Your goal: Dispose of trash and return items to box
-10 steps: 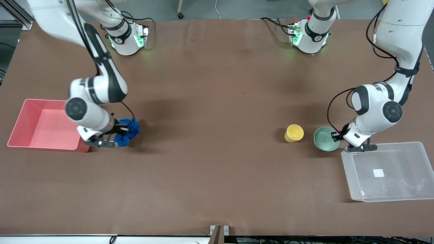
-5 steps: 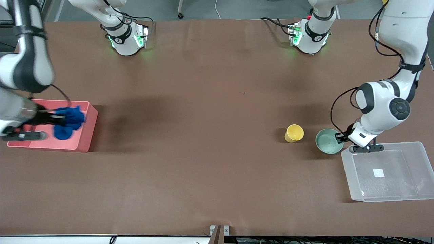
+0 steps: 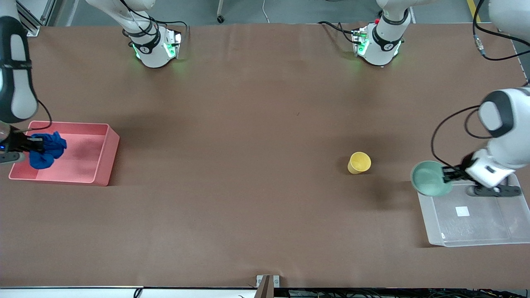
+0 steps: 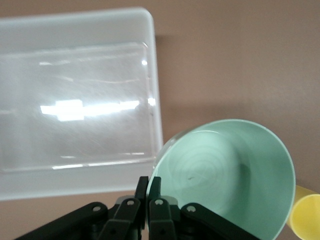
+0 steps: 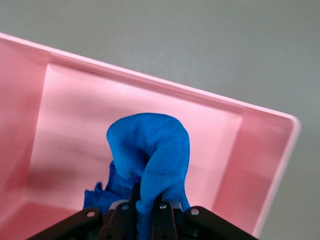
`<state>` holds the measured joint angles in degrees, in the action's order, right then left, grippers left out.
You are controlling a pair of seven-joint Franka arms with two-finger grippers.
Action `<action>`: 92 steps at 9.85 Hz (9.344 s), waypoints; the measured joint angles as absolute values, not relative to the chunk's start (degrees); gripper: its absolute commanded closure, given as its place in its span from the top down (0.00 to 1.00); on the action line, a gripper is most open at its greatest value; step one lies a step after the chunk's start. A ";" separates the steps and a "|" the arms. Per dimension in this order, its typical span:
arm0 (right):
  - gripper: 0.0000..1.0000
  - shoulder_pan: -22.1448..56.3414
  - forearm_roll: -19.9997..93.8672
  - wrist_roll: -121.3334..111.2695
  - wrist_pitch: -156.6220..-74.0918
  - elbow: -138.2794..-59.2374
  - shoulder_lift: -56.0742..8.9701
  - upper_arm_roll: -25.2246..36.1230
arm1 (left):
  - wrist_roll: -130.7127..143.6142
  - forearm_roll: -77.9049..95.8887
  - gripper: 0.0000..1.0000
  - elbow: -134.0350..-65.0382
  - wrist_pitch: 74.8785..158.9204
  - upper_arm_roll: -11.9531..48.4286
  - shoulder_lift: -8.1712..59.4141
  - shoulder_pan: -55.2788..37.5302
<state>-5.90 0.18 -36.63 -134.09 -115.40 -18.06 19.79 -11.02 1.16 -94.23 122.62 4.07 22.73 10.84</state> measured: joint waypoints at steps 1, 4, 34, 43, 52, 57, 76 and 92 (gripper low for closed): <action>0.04 -5.78 2.67 -36.64 -138.30 -117.89 -19.71 19.44 | -14.17 1.16 0.00 -90.04 121.91 4.02 25.47 12.78; 1.00 -5.61 4.66 -36.62 -145.98 -121.65 -24.13 18.31 | -20.09 1.16 0.00 -80.20 121.74 3.96 35.11 17.16; 1.00 -4.34 0.22 -3.53 -86.86 -86.64 3.32 5.47 | 4.43 -1.06 0.01 -121.45 148.70 21.45 24.67 8.23; 1.00 -4.34 0.22 -3.59 -86.76 -86.60 3.22 5.46 | 0.06 -5.03 0.00 -106.86 132.78 21.41 19.38 15.64; 1.00 -4.35 0.22 -3.62 -86.72 -86.59 3.14 5.46 | -27.35 -5.03 0.00 -75.72 122.56 15.10 40.95 26.48; 1.00 -4.34 0.22 -3.61 -86.66 -86.57 3.10 5.44 | -26.75 -5.03 0.24 -75.65 129.82 14.27 47.41 25.89; 1.00 -4.31 0.22 -3.59 -84.68 -86.53 3.02 5.43 | -6.43 -5.03 1.00 -80.29 96.27 30.54 10.18 24.76; 1.00 -2.40 0.22 -2.09 -84.82 -86.53 2.90 7.24 | -2.94 -1.02 1.00 -85.96 87.57 2.24 -0.01 -2.76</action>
<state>-2.40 0.22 -2.09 -84.82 -86.53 2.90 7.24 -2.94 -1.02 -85.96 87.57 2.24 -0.01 -2.76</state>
